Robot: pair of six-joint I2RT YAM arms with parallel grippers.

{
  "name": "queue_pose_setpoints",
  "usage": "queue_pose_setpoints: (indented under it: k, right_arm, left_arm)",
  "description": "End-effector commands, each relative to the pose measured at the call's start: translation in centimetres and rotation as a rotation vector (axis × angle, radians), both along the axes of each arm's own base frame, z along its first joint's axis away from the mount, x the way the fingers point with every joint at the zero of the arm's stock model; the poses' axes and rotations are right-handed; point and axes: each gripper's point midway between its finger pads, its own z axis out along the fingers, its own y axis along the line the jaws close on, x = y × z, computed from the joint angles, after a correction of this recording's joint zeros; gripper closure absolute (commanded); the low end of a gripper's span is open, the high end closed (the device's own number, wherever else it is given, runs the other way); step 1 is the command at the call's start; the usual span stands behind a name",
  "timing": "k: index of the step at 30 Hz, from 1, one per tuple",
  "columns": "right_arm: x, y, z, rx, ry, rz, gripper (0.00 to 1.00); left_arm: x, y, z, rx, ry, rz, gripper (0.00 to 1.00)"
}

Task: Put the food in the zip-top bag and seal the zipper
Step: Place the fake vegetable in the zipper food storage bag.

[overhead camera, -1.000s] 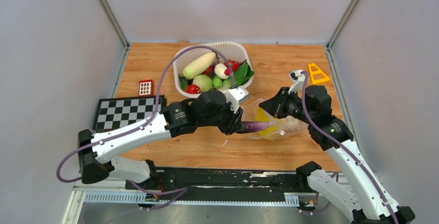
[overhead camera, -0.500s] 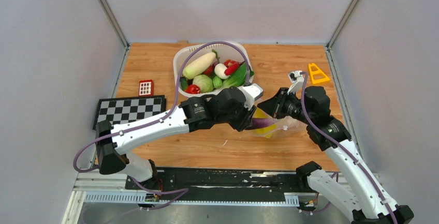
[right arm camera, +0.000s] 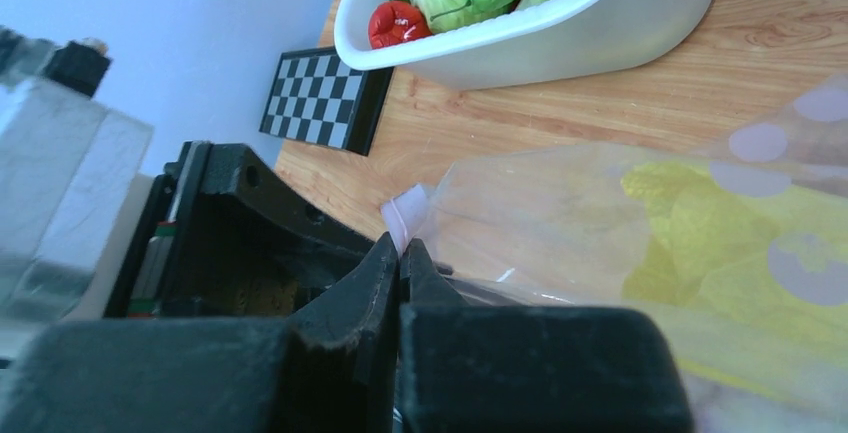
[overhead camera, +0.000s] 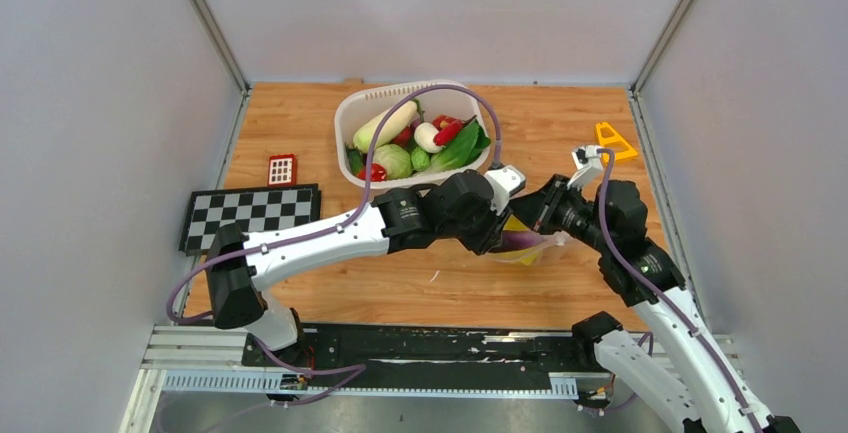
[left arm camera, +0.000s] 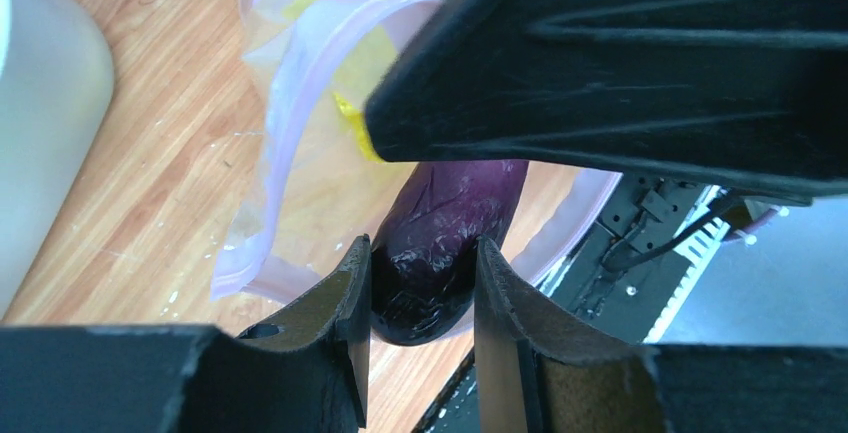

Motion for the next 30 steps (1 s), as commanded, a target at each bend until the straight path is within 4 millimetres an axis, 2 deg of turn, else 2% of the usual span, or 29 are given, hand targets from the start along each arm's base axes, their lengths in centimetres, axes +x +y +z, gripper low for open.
queue_pose_setpoints:
  k: [1,4,7,10,12,15,17,20,24,30]
  right_arm:
    - [0.4,-0.6,3.6,0.107,-0.095,-0.073,1.0]
    - [0.3,-0.7,3.7,0.121,-0.09,-0.081,1.0]
    - [0.4,-0.8,3.2,0.129,-0.067,-0.097,1.0]
    - [0.6,-1.1,2.5,0.142,-0.05,-0.129,1.0]
    - [0.6,-1.4,2.3,0.151,-0.048,-0.151,1.0]
    - [0.7,-1.8,1.9,0.151,-0.04,-0.174,1.0]
    - [0.7,-1.9,1.6,0.153,-0.036,-0.183,1.0]
    - [0.8,-1.7,1.7,0.171,-0.037,-0.178,1.0]
    - [0.9,-1.7,1.5,0.162,-0.035,-0.18,1.0]
    - [1.1,-2.6,0.8,0.11,-0.04,-0.219,1.0]
  left_arm:
    - [2.1,-0.2,1.2,0.031,-0.073,0.091,0.65]
    - [2.0,-1.1,2.1,-0.014,-0.081,0.073,0.62]
    - [1.4,-2.7,3.0,-0.095,-0.05,0.043,0.5]
    - [0.6,-4.5,3.4,-0.178,-0.004,0.004,0.49]
    - [0.2,-5.0,3.6,-0.233,0.015,0.001,0.47]
    - [0.2,-4.3,5.4,-0.303,-0.013,0.01,0.41]
    - [0.9,-3.0,5.1,-0.231,-0.05,0.043,0.39]
    - [1.3,-2.6,4.7,-0.169,-0.055,0.057,0.4]
    - [0.0,-2.8,6.1,-0.25,-0.042,-0.002,0.4]
    - [-0.5,0.8,8.6,-0.279,-0.114,0.016,0.31]
